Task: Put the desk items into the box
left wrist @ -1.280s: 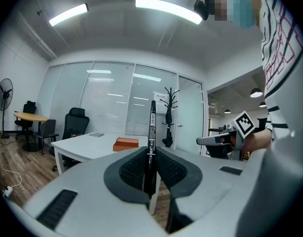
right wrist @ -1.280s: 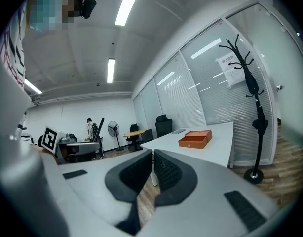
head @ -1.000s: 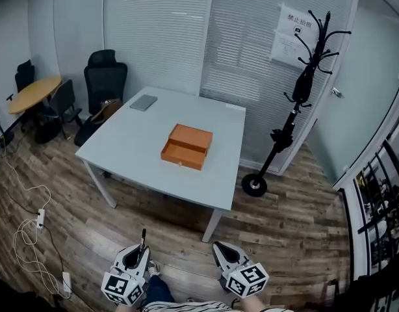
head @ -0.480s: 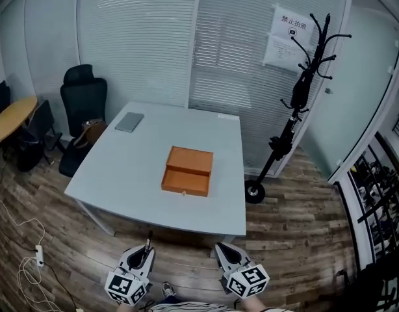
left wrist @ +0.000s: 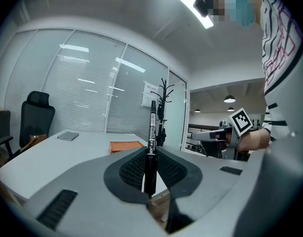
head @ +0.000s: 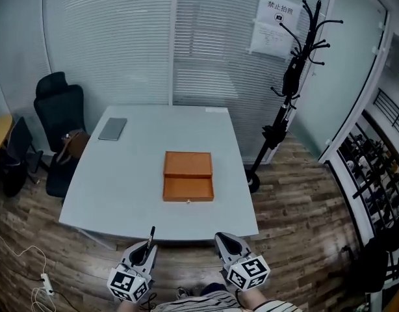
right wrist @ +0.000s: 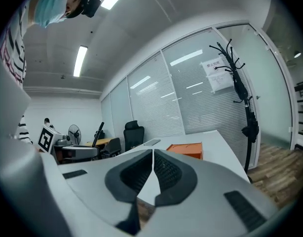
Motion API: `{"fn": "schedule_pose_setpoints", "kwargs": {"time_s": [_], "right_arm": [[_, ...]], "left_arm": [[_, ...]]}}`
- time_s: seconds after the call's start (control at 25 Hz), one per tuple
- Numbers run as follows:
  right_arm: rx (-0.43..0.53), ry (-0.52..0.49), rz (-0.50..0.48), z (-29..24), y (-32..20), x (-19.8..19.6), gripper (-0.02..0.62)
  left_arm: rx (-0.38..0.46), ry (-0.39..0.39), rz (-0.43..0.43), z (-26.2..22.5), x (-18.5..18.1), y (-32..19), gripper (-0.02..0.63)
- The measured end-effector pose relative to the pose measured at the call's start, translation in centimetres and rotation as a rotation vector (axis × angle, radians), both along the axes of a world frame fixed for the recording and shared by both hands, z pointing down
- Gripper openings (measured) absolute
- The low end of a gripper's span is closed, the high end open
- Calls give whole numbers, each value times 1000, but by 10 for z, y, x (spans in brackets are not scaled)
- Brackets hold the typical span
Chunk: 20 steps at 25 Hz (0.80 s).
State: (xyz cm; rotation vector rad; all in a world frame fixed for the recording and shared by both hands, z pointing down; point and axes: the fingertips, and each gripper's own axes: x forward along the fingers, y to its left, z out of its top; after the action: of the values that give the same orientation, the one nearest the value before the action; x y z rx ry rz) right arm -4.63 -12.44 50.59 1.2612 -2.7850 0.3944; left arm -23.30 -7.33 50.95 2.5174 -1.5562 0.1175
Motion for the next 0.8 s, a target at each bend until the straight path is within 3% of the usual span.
{"fn": "schedule_pose_setpoints", "kwargs": {"time_s": [0.24,0.8], "right_arm": [[2,19,42,3,-23,-5,26],[-5,19,17,10,-104,1,26]], "left_arm": [[-4,0,52,10,-5,-25,64],[6,-67,82,12,3,-126,64]]}}
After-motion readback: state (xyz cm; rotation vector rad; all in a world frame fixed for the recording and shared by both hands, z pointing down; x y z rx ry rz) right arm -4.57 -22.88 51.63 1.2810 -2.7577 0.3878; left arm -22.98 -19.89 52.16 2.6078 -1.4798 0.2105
